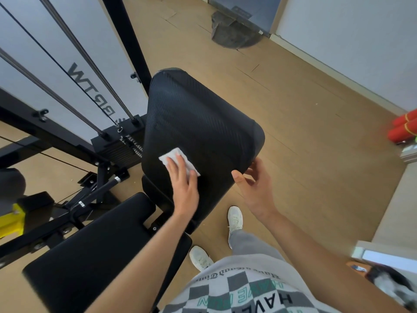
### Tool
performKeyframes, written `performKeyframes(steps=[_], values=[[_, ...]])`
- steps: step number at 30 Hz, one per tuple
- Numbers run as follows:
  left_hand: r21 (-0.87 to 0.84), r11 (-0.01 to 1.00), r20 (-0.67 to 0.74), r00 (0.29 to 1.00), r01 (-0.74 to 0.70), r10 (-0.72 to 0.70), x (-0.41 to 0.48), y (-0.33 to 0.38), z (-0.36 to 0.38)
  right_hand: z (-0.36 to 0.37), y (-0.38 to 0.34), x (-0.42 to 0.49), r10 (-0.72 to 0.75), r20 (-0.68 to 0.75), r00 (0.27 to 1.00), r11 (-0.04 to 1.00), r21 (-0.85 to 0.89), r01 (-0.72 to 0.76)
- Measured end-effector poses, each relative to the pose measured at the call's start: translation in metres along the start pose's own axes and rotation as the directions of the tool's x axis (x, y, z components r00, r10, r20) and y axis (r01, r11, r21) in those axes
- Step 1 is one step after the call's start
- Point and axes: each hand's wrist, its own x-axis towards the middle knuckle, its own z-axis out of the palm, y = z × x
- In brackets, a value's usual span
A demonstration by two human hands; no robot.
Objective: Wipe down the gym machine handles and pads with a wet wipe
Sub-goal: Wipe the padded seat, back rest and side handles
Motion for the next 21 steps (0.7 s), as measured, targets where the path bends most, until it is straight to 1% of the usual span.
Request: performKeyframes(steps=[5, 9, 13, 17, 21], values=[[0.029, 0.999, 0.069, 0.997, -0.034, 0.032, -0.070, -0.009, 0.038, 0.001, 0.000, -0.001, -0.007, -0.002, 1.000, 1.000, 0.002, 0.007], [0.014, 1.000, 0.092, 0.996, 0.018, -0.019, -0.082, -0.017, 0.041, 0.004, 0.000, -0.004, -0.001, -0.020, 1.000, 1.000, -0.006, 0.001], [-0.082, 0.994, 0.057, 0.996, 0.070, -0.066, -0.045, -0.015, 0.016, 0.004, 0.000, -0.007, 0.004, -0.029, 1.000, 1.000, 0.024, -0.003], [-0.072, 0.990, -0.034, 0.991, 0.123, -0.126, 0.024, -0.011, -0.026, 0.007, 0.000, -0.008, 0.012, -0.054, 0.998, 1.000, 0.008, -0.011], [-0.083, 0.981, -0.057, 0.982, 0.177, -0.182, 0.066, -0.010, -0.053, 0.008, -0.001, -0.009, 0.013, -0.059, 0.998, 1.000, -0.002, -0.013]])
